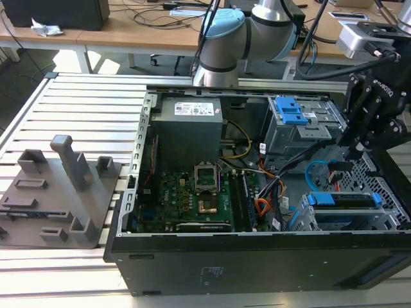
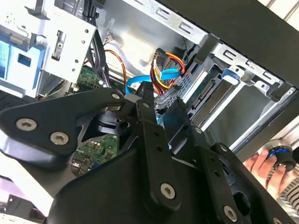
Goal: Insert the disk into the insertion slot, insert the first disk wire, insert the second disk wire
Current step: 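Insert the first disk wire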
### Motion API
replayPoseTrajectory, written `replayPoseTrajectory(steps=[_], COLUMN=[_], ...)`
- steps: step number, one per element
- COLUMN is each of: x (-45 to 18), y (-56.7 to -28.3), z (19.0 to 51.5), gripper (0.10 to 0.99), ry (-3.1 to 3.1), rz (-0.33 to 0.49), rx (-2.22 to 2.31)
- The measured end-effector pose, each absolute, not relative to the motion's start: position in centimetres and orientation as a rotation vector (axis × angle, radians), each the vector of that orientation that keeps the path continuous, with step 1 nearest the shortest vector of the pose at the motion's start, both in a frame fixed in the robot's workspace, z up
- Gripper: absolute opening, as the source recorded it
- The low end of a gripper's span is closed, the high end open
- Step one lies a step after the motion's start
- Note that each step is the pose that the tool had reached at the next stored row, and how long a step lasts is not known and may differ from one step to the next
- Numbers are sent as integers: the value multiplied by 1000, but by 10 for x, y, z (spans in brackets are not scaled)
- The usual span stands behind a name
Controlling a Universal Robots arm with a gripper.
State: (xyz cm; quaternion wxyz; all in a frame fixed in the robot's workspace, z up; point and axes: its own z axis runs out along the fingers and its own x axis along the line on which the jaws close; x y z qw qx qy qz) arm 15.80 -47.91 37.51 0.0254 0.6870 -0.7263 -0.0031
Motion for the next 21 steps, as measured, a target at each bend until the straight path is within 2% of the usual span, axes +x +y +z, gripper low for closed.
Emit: replayPoseTrajectory(steps=[15, 21], x=[158, 158], y=[-479, -479], z=[369, 361], gripper=[361, 361], ry=[-2247, -2229], rz=[-5, 39], rx=[2118, 2097])
